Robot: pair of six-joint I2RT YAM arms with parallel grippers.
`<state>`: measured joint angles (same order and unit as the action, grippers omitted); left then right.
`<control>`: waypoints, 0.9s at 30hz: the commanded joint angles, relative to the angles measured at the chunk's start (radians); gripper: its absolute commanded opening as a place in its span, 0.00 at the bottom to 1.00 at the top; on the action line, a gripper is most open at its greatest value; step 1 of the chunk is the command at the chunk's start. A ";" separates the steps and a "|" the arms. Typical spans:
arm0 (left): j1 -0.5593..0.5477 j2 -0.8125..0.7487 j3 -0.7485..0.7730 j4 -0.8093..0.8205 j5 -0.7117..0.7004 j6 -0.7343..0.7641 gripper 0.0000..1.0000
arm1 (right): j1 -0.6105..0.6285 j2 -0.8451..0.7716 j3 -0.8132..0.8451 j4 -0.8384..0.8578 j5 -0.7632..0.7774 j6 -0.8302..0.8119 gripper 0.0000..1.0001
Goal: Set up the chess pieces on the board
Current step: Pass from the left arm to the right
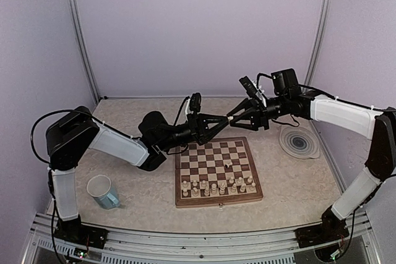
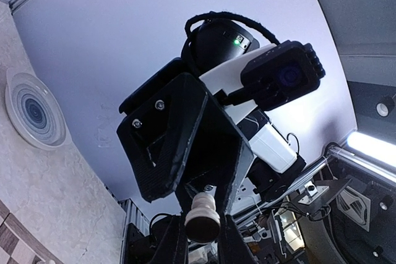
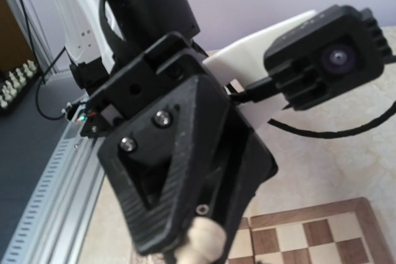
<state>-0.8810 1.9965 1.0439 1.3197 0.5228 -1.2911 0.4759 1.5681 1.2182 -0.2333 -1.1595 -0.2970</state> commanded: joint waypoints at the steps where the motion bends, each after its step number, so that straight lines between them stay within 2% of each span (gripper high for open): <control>1: -0.006 0.022 0.011 0.053 0.017 -0.015 0.08 | 0.011 0.017 0.032 0.011 0.010 0.003 0.34; 4: -0.006 0.025 0.010 0.061 0.019 -0.020 0.08 | 0.012 0.018 0.034 0.013 0.007 0.008 0.25; 10: -0.004 0.025 0.005 0.057 0.016 -0.020 0.08 | 0.012 0.008 0.032 0.016 0.015 0.016 0.23; 17: -0.004 0.035 0.019 0.028 0.017 -0.020 0.10 | 0.012 -0.002 0.038 0.010 0.010 0.012 0.09; 20: -0.003 0.032 0.017 -0.001 0.010 -0.009 0.18 | 0.012 -0.006 0.049 -0.016 0.028 -0.013 0.07; 24: 0.010 -0.002 -0.002 -0.063 0.014 0.044 0.38 | 0.012 -0.014 0.070 -0.086 0.087 -0.076 0.06; 27: 0.029 -0.089 -0.028 -0.204 0.027 0.154 0.53 | 0.012 -0.022 0.096 -0.165 0.169 -0.151 0.07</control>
<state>-0.8753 2.0075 1.0416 1.2701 0.5247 -1.2678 0.4782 1.5745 1.2652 -0.2913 -1.0966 -0.3481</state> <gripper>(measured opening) 0.443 0.093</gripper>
